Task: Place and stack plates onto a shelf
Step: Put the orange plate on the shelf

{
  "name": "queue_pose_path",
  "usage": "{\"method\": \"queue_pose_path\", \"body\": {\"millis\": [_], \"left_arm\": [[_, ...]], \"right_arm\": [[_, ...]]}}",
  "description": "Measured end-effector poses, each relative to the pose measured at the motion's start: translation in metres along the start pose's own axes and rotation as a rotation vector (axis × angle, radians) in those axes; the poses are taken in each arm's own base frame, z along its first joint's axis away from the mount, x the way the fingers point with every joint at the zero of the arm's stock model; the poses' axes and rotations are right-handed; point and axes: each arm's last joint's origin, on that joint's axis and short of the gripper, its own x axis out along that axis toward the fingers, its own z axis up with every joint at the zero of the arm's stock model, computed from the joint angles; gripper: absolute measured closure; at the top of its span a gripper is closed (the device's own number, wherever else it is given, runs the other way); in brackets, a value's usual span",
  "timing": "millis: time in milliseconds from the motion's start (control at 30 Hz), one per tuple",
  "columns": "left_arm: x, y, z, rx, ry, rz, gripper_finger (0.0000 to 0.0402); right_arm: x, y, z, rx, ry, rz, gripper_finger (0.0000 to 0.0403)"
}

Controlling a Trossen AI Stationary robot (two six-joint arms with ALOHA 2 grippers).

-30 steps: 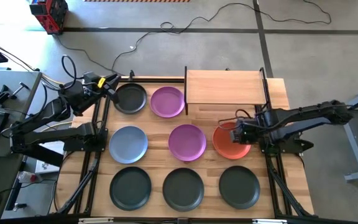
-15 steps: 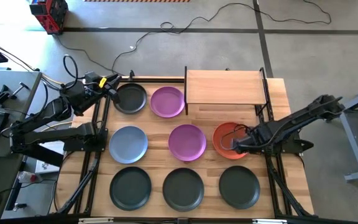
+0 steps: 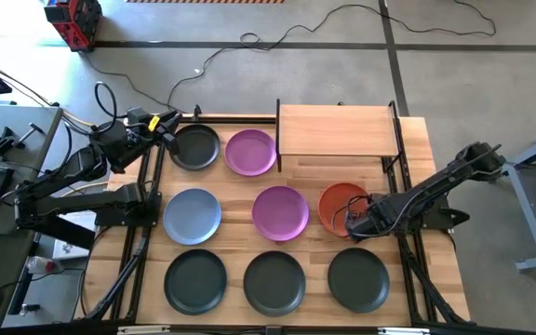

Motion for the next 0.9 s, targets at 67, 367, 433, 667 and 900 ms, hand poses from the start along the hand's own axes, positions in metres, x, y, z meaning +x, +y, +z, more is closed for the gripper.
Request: {"method": "queue_pose_path", "body": {"millis": [67, 367, 433, 667, 900], "left_arm": [[0.000, 0.000, 0.000, 0.000, 0.000, 0.000, 0.0312], [0.000, 0.000, 0.000, 0.000, 0.000, 0.000, 0.0312], [0.000, 0.000, 0.000, 0.000, -0.001, 0.000, 0.0312], [0.000, 0.000, 0.001, -0.004, -0.007, -0.001, 0.0312], [0.000, 0.000, 0.001, -0.004, -0.007, -0.002, 0.0312]], "right_arm": [[0.002, 0.001, -0.001, 0.000, -0.008, -0.010, 0.0272], [0.015, 0.007, -0.006, -0.002, -0.058, -0.073, 0.0272], [0.018, 0.008, -0.007, -0.002, -0.067, -0.084, 0.0272], [0.025, 0.011, -0.010, 0.005, -0.085, -0.107, 0.0272], [0.033, 0.016, -0.013, 0.010, -0.094, -0.116, 0.0272]]}}
